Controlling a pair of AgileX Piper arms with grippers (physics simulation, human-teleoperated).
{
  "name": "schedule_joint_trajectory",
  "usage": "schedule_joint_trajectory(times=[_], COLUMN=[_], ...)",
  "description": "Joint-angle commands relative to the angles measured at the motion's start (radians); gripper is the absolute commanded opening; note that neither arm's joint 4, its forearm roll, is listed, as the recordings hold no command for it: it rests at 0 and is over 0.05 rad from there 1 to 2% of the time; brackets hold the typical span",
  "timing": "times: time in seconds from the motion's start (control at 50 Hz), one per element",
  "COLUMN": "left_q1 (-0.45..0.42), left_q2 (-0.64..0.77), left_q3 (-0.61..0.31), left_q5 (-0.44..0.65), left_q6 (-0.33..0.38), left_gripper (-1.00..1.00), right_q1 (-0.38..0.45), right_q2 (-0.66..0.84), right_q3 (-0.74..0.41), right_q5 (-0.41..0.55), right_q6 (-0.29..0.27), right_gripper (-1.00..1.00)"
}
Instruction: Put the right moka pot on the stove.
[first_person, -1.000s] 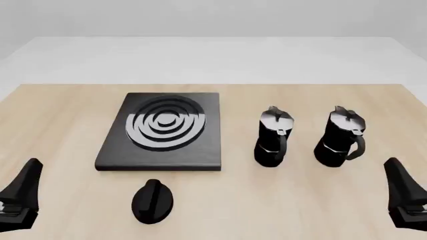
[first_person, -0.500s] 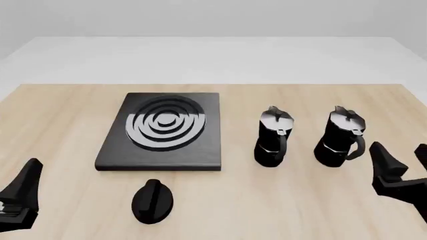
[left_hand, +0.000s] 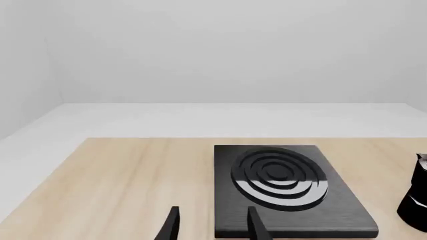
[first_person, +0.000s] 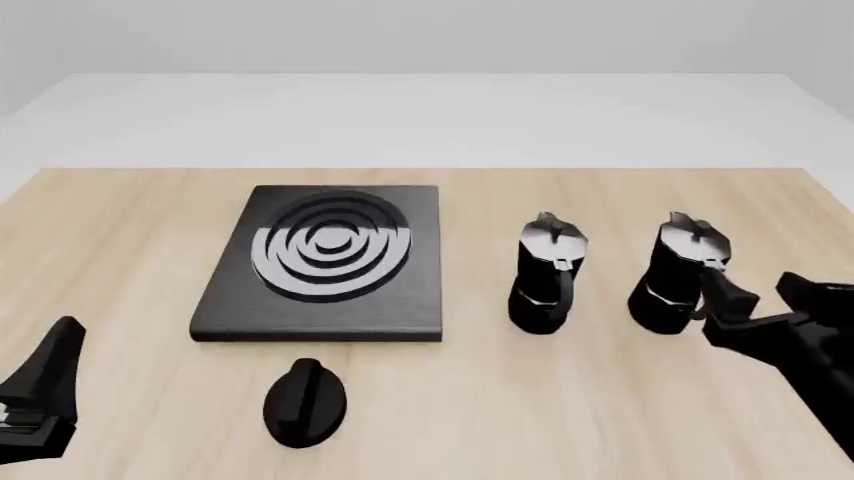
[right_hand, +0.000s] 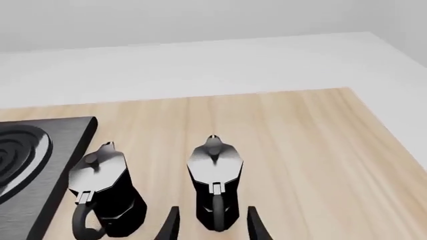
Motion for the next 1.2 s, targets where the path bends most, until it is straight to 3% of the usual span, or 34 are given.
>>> schedule_joint_trajectory(times=[0.02, 0.5, 0.94, 1.08, 1.1, 1.2], left_q1=[0.0, 0.0, 0.0, 0.0, 0.0, 0.0], left_q2=[0.0, 0.0, 0.0, 0.0, 0.0, 0.0], left_q3=[0.0, 0.0, 0.0, 0.0, 0.0, 0.0], left_q5=[0.0, 0.0, 0.0, 0.0, 0.0, 0.0], left_q6=[0.0, 0.0, 0.0, 0.0, 0.0, 0.0], left_gripper=[1.0, 1.0, 1.0, 1.0, 1.0, 1.0], right_q1=[0.005, 0.02, 0.034, 0.016, 0.016, 0.018], right_q2=[0.136, 0.366, 0.482, 0.516, 0.517, 0.501], right_q3=[-0.029, -0.067, -0.112, -0.123, -0.123, -0.117], right_q5=[-0.076, -0.211, -0.238, -0.241, -0.243, -0.24], right_q6=[0.011, 0.085, 0.086, 0.06, 0.062, 0.067], right_gripper=[1.0, 1.0, 1.0, 1.0, -1.0, -1.0])
